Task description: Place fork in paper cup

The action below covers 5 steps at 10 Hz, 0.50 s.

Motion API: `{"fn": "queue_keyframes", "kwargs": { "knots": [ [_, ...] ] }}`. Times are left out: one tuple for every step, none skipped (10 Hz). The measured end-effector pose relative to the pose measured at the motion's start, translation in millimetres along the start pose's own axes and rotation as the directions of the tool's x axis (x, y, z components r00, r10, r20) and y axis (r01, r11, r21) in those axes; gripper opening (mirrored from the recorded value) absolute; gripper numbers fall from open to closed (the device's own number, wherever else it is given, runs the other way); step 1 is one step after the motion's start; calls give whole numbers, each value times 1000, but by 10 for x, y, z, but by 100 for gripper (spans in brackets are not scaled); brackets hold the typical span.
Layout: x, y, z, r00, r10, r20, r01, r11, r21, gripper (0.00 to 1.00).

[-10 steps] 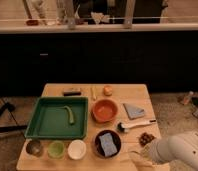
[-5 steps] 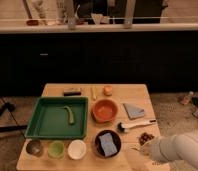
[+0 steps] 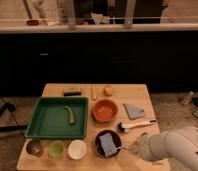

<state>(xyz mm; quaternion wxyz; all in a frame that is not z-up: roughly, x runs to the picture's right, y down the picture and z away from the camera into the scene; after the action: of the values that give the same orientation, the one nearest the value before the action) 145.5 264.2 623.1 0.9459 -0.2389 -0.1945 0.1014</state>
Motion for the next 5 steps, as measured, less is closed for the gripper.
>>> {"fn": "queue_keyframes", "kwargs": {
  "knots": [
    [-121,3,-6,1000,-17,4,17,1000,-2,0],
    [-290,4,13,999,-36,10,36,999,-5,0],
    [-423,-4,43,998,-53,16,53,999,-8,0],
    [-465,-6,52,998,-58,18,58,998,-9,0],
    [-463,-6,53,998,-58,18,58,998,-9,0]
  ]
}}
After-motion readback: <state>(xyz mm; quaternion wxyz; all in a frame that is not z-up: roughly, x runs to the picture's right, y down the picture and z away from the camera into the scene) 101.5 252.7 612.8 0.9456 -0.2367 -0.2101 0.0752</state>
